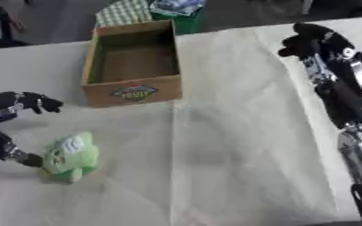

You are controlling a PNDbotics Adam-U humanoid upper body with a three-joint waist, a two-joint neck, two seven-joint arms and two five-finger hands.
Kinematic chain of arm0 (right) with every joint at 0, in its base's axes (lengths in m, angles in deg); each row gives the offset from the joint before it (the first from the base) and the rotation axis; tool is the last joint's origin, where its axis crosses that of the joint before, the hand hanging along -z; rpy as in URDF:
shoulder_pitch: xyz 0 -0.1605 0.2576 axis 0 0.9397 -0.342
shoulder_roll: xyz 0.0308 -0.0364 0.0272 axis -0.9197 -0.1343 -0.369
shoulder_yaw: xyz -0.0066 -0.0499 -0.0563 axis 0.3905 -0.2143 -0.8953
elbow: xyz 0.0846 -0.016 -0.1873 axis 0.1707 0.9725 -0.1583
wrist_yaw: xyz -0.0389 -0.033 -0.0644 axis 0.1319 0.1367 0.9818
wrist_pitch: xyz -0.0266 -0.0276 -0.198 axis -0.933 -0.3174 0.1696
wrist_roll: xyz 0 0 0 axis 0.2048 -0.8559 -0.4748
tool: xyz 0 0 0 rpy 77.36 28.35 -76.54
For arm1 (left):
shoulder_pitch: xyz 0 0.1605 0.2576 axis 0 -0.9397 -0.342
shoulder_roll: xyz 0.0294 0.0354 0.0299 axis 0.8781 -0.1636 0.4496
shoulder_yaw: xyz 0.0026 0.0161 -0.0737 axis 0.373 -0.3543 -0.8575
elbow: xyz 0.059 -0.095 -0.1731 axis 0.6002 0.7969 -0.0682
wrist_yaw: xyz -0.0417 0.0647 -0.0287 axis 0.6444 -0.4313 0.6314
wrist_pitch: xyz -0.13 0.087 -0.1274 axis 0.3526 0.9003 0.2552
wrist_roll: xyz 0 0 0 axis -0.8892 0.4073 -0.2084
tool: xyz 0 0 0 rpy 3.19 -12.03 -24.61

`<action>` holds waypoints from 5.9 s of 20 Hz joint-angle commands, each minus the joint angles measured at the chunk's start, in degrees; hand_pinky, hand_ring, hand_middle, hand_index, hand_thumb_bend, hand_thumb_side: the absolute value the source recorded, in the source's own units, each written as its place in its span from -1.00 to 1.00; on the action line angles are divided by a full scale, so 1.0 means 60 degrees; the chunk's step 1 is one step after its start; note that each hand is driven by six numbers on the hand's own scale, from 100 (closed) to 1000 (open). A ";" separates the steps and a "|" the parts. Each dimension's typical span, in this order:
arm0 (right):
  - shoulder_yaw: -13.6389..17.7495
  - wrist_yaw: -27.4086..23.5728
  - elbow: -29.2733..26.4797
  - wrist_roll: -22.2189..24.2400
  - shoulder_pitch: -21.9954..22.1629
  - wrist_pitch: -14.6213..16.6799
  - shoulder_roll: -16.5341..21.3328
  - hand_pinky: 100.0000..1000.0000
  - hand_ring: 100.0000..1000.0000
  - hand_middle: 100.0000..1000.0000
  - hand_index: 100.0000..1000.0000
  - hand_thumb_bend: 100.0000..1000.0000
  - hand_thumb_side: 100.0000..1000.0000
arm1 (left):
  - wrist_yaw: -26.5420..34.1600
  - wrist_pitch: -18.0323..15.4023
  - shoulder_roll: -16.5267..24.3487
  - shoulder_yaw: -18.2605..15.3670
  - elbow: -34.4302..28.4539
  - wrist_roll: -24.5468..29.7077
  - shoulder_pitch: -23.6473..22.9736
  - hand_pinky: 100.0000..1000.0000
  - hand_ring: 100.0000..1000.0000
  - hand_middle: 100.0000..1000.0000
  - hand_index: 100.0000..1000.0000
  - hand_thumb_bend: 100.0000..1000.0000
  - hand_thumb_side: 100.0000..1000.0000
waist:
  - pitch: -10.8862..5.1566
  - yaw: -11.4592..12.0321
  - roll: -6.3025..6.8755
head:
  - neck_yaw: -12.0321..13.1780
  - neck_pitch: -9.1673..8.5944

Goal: Pick up objects on the table and place them in the box.

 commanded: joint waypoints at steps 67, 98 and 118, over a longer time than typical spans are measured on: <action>0.0254 0.0076 -0.0169 -0.0048 -0.0012 -0.0056 -0.0178 0.81 0.32 0.25 0.63 -1.00 0.00 | -0.0671 0.0075 -0.0917 -0.1810 -0.1369 -0.1144 -0.0409 -0.01 -0.14 -0.34 -0.06 -1.00 -0.56 | 0.0073 -0.0020 -0.0177 | -0.0070 -0.0316; 0.0036 -0.0289 -0.0169 0.0140 -0.1127 0.0361 0.0077 0.80 0.33 0.25 0.62 -1.00 -0.01 | -0.0571 -0.0015 0.0620 -0.3240 -0.0211 -0.4355 0.2699 -0.08 -0.10 -0.32 -0.06 -1.00 -0.54 | 0.0960 -0.1390 0.0023 | 0.0941 -0.1534; -0.0306 -0.0618 -0.0169 0.0623 -0.1815 0.0351 -0.0062 0.80 0.34 0.25 0.62 -1.00 -0.02 | -0.3504 -0.0580 -0.0237 -0.3983 0.2930 -0.5059 0.4936 -0.07 -0.04 -0.26 0.04 -1.00 -0.40 | 0.1287 -0.3006 0.0370 | 0.1952 -0.1827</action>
